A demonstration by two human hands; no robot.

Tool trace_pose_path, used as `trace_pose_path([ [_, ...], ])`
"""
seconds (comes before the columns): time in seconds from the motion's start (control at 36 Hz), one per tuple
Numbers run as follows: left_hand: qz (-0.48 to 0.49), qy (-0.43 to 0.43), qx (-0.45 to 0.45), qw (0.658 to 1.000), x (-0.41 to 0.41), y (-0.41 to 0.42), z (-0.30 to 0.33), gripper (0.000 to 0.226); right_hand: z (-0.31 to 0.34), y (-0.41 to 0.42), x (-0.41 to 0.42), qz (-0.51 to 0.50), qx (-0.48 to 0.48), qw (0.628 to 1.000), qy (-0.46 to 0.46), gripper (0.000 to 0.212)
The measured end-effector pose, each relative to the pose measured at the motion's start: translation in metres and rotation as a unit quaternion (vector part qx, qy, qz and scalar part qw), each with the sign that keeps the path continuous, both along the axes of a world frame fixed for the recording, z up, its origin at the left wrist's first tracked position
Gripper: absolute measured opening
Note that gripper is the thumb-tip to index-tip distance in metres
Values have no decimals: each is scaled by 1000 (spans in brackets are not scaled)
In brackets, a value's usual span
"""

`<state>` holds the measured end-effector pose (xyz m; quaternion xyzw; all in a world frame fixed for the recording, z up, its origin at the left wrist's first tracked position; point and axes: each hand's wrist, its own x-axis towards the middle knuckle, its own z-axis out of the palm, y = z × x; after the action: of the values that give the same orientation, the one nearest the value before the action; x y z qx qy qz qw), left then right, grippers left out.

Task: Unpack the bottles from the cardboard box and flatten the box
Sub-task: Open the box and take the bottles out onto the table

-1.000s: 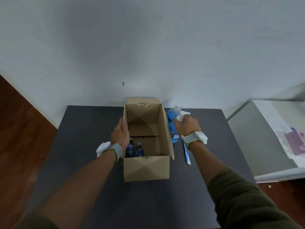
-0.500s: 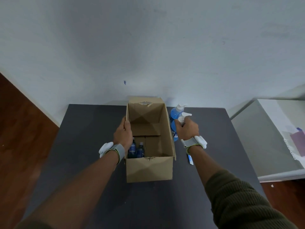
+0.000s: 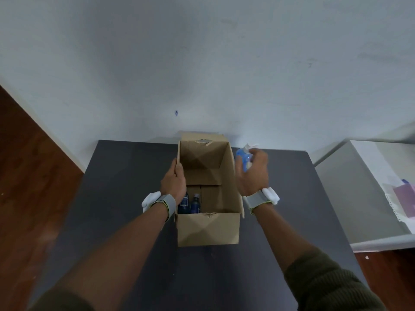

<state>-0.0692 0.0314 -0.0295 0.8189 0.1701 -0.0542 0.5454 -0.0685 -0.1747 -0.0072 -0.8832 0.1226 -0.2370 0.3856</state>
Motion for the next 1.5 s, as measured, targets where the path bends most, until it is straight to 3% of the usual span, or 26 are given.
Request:
trace_pose_path([
  [0.06, -2, 0, -5, 1000, 0, 0, 1, 48, 3, 17, 9, 93, -71, 993, -5, 8],
  [0.08, -3, 0, -5, 1000, -1, 0, 2, 48, 4, 27, 14, 140, -109, 984, 13, 9],
  [0.14, -4, -1, -5, 1000, 0, 0, 0, 48, 3, 46, 24, 219, -158, 954, 128, 12],
  [0.25, -3, 8, -7, 1000, 4, 4, -9, 48, -40, 65, 47, 259, -212, 849, 408, 37],
  [0.33, 3, 21, -7, 1000, 5, 5, -11, 48, -55, 70, 50, 200, -220, 797, 525, 68],
  [0.5, 1, 20, 9, 1000, 6, 7, -13, 48, -71, 81, 51, 179, -298, 767, 539, 78],
  [0.64, 6, 15, 5, 1000, 9, 4, -16, 48, -73, 86, 48, 181, -280, 748, 574, 82],
  [0.78, 4, 12, 8, 1000, 8, 0, -14, 48, -74, 86, 46, 165, -238, 754, 590, 77],
  [0.89, -1, 11, 7, 1000, 8, -2, -12, 47, -50, 76, 38, 112, -194, 789, 572, 73],
  [0.97, -3, 12, 13, 1000, 6, 1, -11, 47, -44, 72, 31, 135, -196, 814, 530, 64],
  [1.06, -6, 11, 17, 1000, 7, 3, -12, 47, -43, 72, 34, 192, -201, 855, 438, 38],
  [1.14, -8, 0, 21, 1000, 5, -3, -6, 48, 12, 66, 19, 158, -178, 921, 310, 26],
  [1.19, -4, 1, 26, 1000, 3, -4, -2, 49, 40, 52, 12, 123, -200, 940, 249, 24],
  [1.39, -6, -9, 51, 999, -2, -6, 3, 47, 87, -14, 3, 45, -200, 961, 185, 24],
  [1.5, 1, 5, 60, 998, -1, -7, 3, 48, 78, -40, -3, 62, -226, 944, 232, 22],
])
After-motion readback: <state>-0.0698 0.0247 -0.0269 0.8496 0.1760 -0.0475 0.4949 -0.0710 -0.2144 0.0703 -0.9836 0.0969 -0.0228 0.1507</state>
